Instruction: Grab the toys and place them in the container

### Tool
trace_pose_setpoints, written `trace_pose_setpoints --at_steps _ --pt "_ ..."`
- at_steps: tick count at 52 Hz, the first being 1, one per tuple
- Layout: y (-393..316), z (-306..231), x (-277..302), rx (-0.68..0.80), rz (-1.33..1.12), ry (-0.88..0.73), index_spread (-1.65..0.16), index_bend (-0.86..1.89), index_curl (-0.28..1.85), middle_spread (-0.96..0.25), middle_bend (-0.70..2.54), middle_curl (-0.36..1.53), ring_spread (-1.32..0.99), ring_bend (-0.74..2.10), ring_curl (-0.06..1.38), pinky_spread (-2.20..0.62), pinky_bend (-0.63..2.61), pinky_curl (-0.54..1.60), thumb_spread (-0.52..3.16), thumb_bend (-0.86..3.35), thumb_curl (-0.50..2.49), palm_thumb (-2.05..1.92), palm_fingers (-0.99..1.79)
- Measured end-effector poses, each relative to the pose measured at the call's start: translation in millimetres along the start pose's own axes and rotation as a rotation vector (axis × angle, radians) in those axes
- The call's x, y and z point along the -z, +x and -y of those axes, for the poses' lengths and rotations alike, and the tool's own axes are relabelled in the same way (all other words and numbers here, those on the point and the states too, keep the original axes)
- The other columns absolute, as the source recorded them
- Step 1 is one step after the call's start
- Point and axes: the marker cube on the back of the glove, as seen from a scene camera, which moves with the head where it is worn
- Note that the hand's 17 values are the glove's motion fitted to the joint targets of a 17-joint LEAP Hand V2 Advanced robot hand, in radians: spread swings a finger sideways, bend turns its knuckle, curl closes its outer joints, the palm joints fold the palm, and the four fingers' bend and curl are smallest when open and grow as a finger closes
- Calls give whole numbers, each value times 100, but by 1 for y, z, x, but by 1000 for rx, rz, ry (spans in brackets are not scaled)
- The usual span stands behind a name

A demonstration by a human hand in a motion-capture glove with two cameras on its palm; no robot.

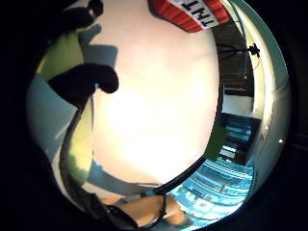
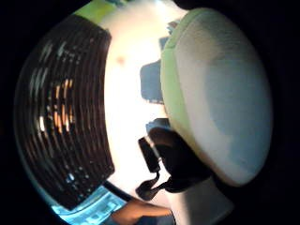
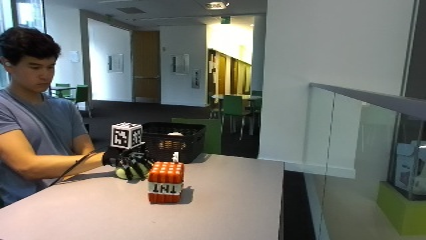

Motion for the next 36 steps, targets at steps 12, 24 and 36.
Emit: trace_pose_setpoints --at_steps 12,24,36 --pt "17 7 15 -15 137 125 -35 12 13 -7 27 28 -22 106 44 -29 131 34 133 13 28 26 55" --pt "63 39 154 -24 161 253 -37 23 22 -30 46 39 -38 110 48 -40 116 35 112 27 48 65 97" --pt "-17 43 285 19 180 440 -39 20 26 -41 47 44 -43 105 47 -43 107 36 94 23 59 68 100"
